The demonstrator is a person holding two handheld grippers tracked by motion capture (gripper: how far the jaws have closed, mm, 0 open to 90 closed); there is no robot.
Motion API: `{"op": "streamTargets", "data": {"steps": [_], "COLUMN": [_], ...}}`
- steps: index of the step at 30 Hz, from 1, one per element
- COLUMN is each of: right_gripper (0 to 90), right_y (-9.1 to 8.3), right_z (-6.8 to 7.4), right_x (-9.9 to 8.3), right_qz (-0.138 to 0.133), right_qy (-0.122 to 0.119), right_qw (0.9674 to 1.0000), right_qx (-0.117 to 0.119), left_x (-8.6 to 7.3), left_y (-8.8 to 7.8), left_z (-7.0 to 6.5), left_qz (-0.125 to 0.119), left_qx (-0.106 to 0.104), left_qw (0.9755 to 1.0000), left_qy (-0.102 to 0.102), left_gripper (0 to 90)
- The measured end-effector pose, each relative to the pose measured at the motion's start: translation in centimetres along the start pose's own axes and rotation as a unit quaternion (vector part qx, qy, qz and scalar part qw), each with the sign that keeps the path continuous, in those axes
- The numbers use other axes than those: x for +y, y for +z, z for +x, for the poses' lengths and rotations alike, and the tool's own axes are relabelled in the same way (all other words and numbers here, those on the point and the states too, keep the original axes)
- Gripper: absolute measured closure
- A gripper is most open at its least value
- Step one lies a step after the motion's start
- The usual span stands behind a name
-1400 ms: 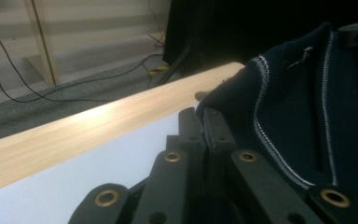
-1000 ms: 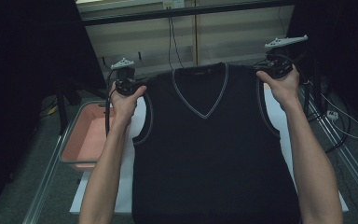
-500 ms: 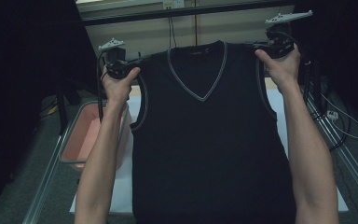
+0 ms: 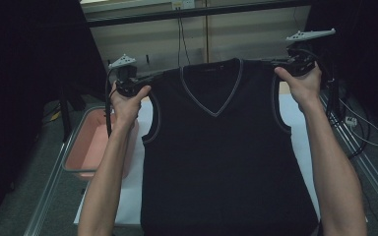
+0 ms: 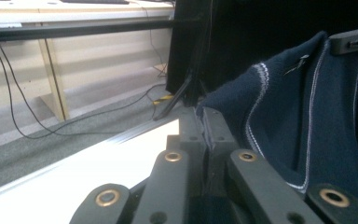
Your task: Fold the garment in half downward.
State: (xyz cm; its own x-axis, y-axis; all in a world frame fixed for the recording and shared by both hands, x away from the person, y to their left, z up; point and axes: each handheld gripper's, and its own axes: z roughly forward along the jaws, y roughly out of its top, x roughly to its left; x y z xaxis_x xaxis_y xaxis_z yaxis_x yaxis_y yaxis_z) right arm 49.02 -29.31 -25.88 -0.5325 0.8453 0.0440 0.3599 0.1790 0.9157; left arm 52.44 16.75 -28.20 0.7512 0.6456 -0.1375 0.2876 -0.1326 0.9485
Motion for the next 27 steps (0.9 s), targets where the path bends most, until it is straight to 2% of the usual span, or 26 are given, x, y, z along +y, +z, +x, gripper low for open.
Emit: {"op": "streamTargets", "data": {"steps": [12, 14, 27], "right_gripper": [87.6, 87.6, 87.5], "right_y": [-1.8, -2.2, -5.8], "right_z": [1.2, 1.4, 3.0], "right_x": [-2.3, -2.8, -5.3], "right_qz": [-0.009, -0.010, -0.031], "right_qy": [-0.007, -0.006, -0.015], "right_qw": [0.9999, 0.9999, 0.9991], "right_qx": [0.005, 0.007, 0.025], "left_x": [-1.4, -1.5, -2.0], "left_y": [-1.6, -1.8, -4.2], "left_z": [-1.8, -2.3, -5.8], "left_qz": [0.004, 0.005, 0.008], "left_qx": [-0.016, -0.017, -0.037], "left_qw": [0.9997, 0.9997, 0.9977], "left_qy": [0.016, 0.017, 0.056], "left_gripper": [88.4, 88.4, 88.4]}}
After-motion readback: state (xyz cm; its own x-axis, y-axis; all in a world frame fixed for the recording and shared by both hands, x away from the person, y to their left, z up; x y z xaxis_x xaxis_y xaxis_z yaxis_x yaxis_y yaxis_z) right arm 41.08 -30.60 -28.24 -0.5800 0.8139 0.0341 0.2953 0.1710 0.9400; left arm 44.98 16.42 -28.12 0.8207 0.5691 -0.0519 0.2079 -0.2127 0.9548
